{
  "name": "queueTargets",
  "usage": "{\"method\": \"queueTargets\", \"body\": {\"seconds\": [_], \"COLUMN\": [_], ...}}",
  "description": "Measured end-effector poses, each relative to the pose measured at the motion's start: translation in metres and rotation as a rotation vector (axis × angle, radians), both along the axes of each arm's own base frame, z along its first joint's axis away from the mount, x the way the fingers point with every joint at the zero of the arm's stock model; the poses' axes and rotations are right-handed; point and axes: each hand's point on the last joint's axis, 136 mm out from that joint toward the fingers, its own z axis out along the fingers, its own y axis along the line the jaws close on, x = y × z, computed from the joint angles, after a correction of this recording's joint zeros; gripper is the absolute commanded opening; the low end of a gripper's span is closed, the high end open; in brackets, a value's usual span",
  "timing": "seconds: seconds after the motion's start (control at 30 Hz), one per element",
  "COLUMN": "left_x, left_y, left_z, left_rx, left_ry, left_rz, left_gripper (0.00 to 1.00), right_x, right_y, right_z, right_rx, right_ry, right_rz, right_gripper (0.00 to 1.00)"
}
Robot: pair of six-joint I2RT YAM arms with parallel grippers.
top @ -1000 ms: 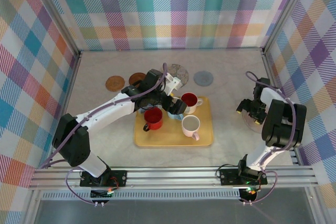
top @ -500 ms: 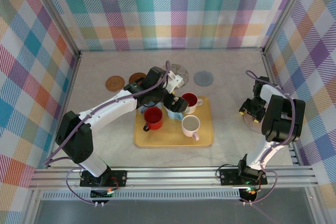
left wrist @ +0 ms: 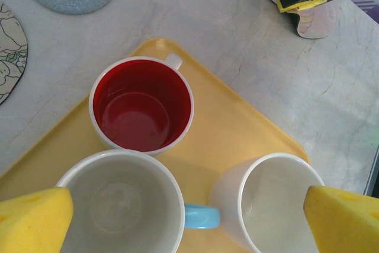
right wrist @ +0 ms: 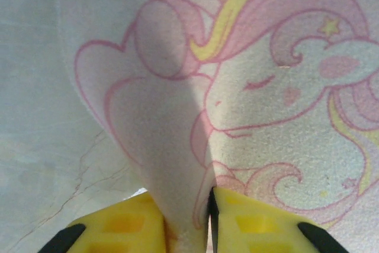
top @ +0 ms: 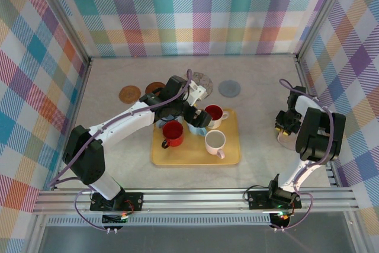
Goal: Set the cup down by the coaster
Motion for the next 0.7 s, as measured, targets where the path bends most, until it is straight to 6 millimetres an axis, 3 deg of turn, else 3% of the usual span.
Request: {"method": "queueTargets", "body": {"seconds": [0.23,0.53,0.7], "left_x": [0.0,-0.001,0.001], "left_y": [0.0,0.001,0.002], "left_z": [0.001,0.007,0.007], "left_rx": [-0.002,-0.011,-0.004], "left_ry": [-0.003,-0.013,-0.021], "left_rz": [0.001,0.001,0.011], "left_gripper": [1.0,1.0,1.0], "right_x": [0.012,0.049,0.07], "right_y": [0.015,0.037,0.044], "right_z": [0.008,0.031,0.033], "right_rx": [0.079,0.145,0.159], "right_ry": [-0.058,-0.163,-0.189], "right_rz": [0.012,0.063,0.079], "right_gripper": [0.04,0.04,0.04]}}
